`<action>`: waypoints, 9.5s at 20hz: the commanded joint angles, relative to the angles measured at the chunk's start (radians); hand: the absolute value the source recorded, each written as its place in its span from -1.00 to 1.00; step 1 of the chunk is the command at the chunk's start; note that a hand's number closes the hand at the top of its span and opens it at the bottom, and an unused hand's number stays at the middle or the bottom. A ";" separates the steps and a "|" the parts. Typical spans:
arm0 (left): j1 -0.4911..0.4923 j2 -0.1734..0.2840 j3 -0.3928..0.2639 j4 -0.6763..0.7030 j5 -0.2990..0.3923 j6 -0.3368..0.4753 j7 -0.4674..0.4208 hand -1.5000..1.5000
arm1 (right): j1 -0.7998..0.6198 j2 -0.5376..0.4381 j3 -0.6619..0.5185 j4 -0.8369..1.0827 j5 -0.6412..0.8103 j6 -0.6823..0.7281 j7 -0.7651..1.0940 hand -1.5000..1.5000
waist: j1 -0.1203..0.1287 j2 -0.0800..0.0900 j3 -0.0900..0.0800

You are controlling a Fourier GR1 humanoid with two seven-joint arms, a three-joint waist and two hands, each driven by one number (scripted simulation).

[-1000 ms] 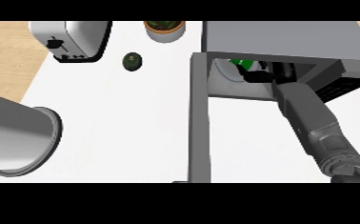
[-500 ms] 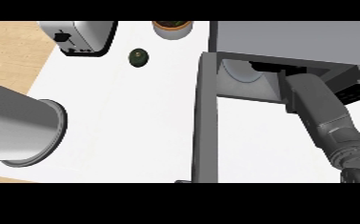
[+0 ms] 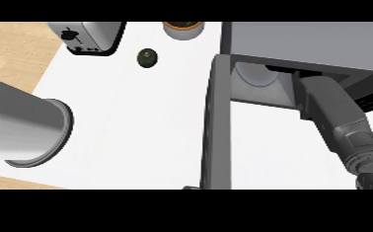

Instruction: Pick up the milk, place it into the microwave and close the microwave

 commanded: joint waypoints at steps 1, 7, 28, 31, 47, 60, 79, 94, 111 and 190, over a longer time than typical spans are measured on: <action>-0.010 0.012 -0.008 0.014 0.011 -0.006 0.003 -1.00 | -0.035 -0.072 0.011 -0.004 0.017 0.008 0.018 1.00 | 0.026 0.027 0.006; -0.033 0.024 -0.010 0.020 -0.009 0.002 0.006 -1.00 | -0.054 -0.075 0.010 0.012 0.009 -0.014 0.026 1.00 | 0.041 0.032 0.006; -0.101 0.050 -0.024 0.050 -0.091 -0.010 0.004 -1.00 | -0.112 -0.044 -0.014 0.002 -0.046 0.082 -0.030 -1.00 | 0.061 0.042 0.011; -0.114 0.053 -0.032 0.071 -0.101 -0.026 -0.001 -1.00 | -0.139 -0.031 0.052 0.049 0.018 0.094 0.055 -1.00 | 0.077 0.035 0.002; -0.146 0.048 -0.096 0.106 -0.141 -0.037 0.022 -1.00 | -0.225 0.077 0.070 0.021 0.017 -0.039 0.128 -1.00 | 0.074 0.015 0.001; -0.104 -0.035 -0.132 0.138 -0.239 -0.089 0.001 -1.00 | -0.196 0.055 0.058 0.028 0.003 -0.077 0.086 -1.00 | -0.004 -0.006 0.000; -0.024 -0.172 -0.372 0.172 -0.393 -0.344 -0.018 -1.00 | 0.033 0.150 -0.038 -0.019 -0.133 0.457 -0.093 -1.00 | -0.120 -0.048 -0.001; -0.122 -0.205 -0.575 0.315 -0.809 -0.222 -0.273 1.00 | 0.434 0.264 0.070 -0.184 -0.103 0.511 -0.197 -1.00 | -0.201 -0.079 -0.006; -0.320 -0.205 -0.811 0.597 -1.187 -0.052 -0.489 1.00 | 1.001 0.106 0.103 -0.729 -0.209 0.724 -0.229 -1.00 | -0.218 -0.069 -0.010; -1.242 -0.205 -1.484 1.441 -0.185 1.248 -0.818 1.00 | 1.424 -0.149 0.266 -2.163 -0.897 0.820 0.555 -1.00 | -0.400 0.020 -0.005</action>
